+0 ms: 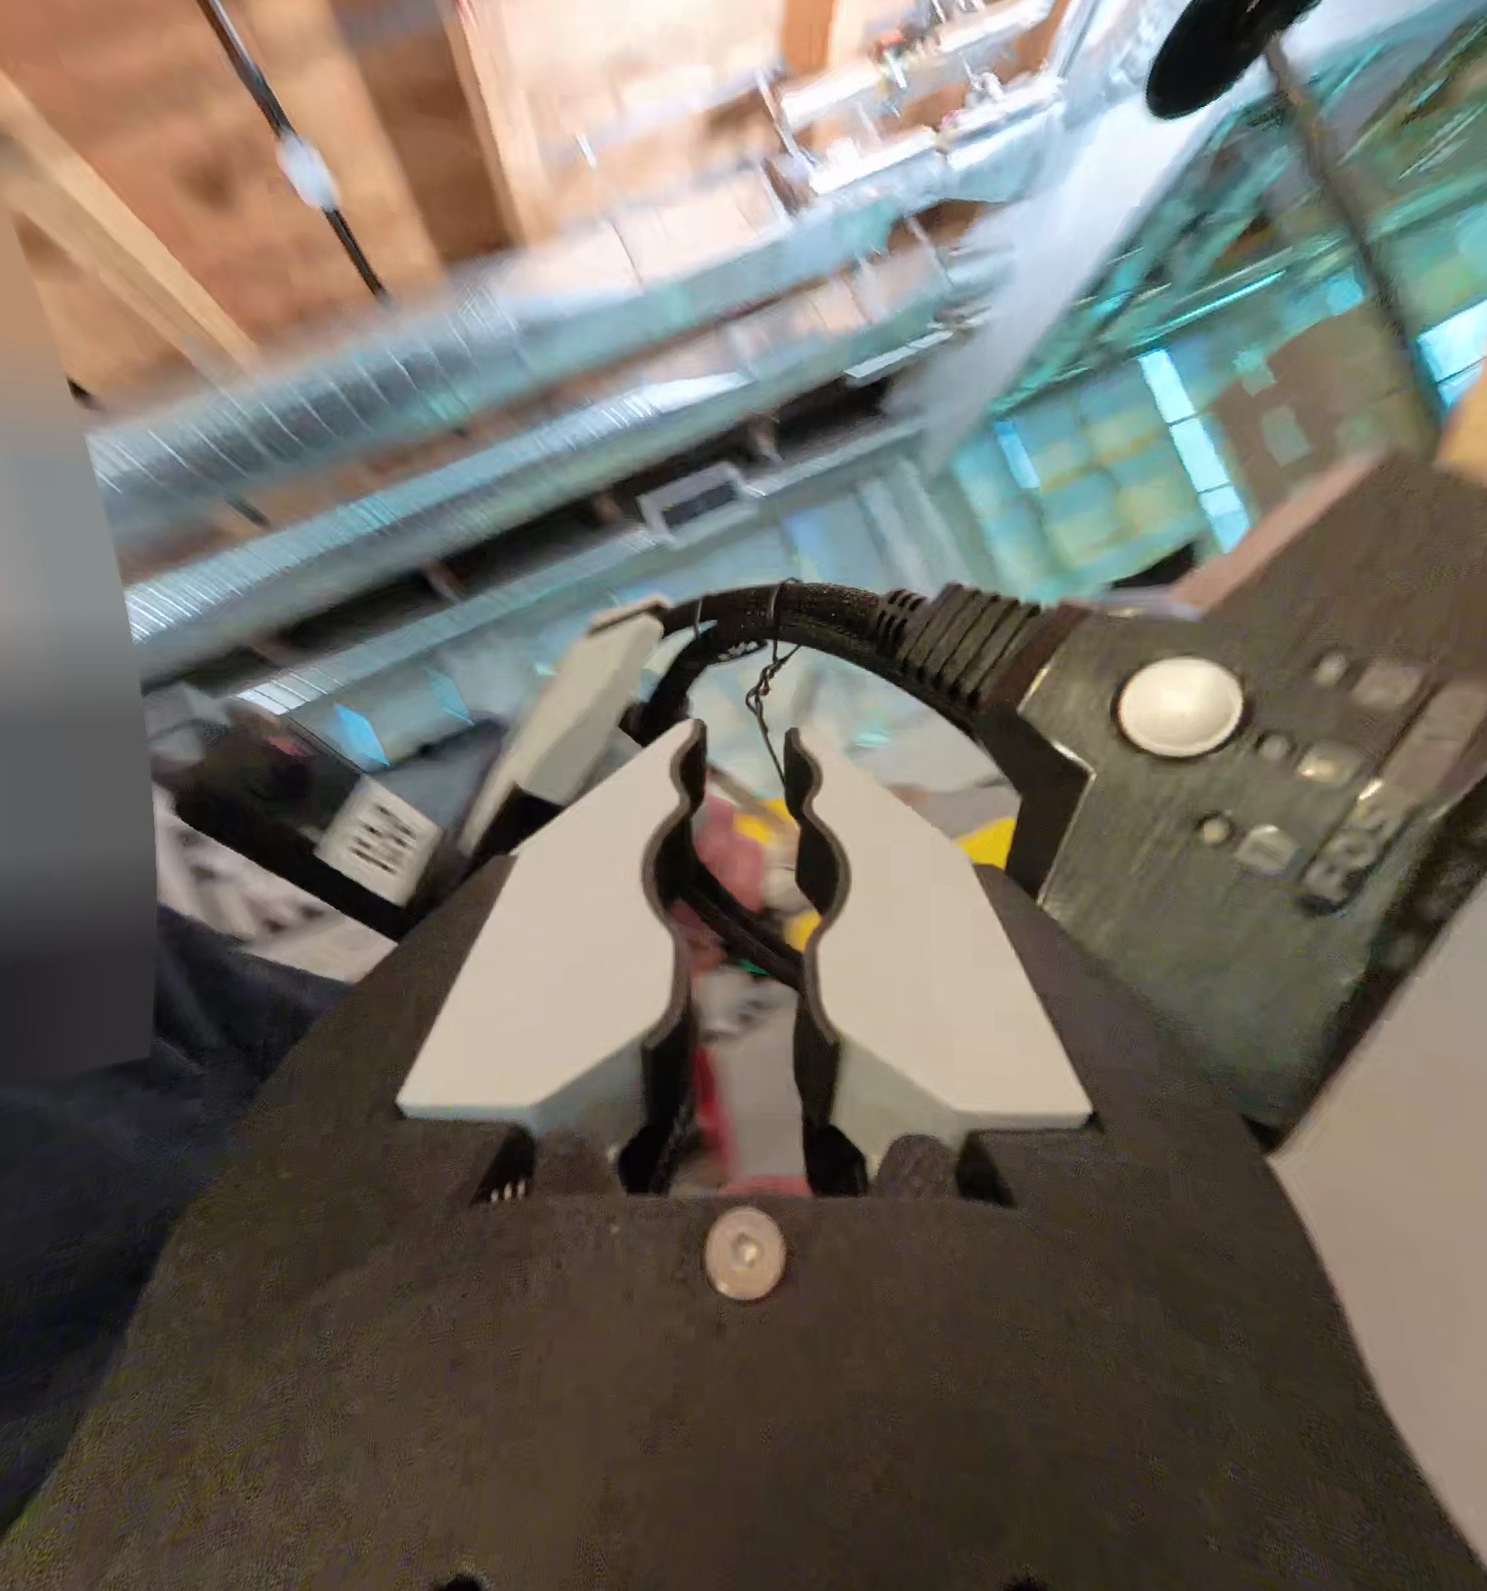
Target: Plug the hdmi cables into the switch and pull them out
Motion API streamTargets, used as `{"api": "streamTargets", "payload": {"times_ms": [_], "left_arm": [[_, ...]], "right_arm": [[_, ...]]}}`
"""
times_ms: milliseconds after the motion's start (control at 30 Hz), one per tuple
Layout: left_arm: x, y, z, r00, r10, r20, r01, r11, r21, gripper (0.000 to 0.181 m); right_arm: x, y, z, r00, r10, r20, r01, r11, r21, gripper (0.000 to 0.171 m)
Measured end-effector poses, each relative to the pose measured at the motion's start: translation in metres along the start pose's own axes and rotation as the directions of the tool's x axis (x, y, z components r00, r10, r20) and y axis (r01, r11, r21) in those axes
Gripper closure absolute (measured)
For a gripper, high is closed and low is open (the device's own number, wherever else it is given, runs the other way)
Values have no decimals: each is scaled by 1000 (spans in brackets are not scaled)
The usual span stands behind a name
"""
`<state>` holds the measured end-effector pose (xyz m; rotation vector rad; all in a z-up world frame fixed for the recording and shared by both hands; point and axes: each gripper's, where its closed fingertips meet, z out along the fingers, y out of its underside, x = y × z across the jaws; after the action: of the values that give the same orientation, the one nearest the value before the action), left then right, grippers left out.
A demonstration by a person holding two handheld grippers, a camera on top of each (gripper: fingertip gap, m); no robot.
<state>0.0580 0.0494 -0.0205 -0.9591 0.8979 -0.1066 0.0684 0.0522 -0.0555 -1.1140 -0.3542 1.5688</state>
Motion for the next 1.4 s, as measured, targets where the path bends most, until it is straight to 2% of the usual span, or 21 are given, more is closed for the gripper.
{"api": "streamTargets", "payload": {"times_ms": [33,100,167,300,367,433,500,633,867,1033,1133,1233,1300,1400], "left_arm": [[-1,1,1,1000,-2,1,2,1000,-5,175],[-4,2,1,1000,1,6,-1,1000,-14,176],[-4,4,2,1000,-1,7,2,1000,-23,176],[-1,3,3,1000,-4,3,4,1000,-30,176],[-1,2,2,1000,1,7,-1,1000,-29,176],[-3,1,1,1000,3,11,-3,1000,-30,176],[-3,0,1,1000,3,12,-3,1000,-28,176],[-2,1,1,1000,1,8,0,1000,-30,176],[-3,2,1,1000,3,12,-3,999,-33,176],[-4,1,1,1000,4,14,-3,999,-33,176],[-6,1,1,1000,3,17,-3,999,-32,176],[-7,0,0,1000,-4,19,4,1000,-28,176],[-7,1,0,1000,-19,14,19,999,-27,176],[-7,1,-1,999,-51,3,51,998,-22,176]], "right_arm": [[3,1,-2,990,-126,-65,124,992,-38,156],[5,-7,-6,911,-376,-172,363,926,-103,156],[5,-16,-8,760,-601,-247,569,799,-194,154],[4,-17,0,502,-825,-261,737,566,-369,152],[11,-13,2,464,-846,-264,735,534,-418,157],[13,-9,3,492,-828,-269,716,561,-416,166],[14,-9,3,483,-831,-276,720,557,-415,169],[16,-8,5,514,-813,-274,699,582,-415,167],[16,-6,4,484,-831,-272,713,556,-428,169],[17,-6,3,503,-821,-271,706,571,-420,171],[13,-7,3,556,-789,-261,691,613,-384,171],[12,-9,2,679,-690,-251,615,721,-321,171],[11,-10,0,713,-659,-237,594,749,-294,171],[6,-10,-1,827,-529,-191,490,844,-219,171]]}}
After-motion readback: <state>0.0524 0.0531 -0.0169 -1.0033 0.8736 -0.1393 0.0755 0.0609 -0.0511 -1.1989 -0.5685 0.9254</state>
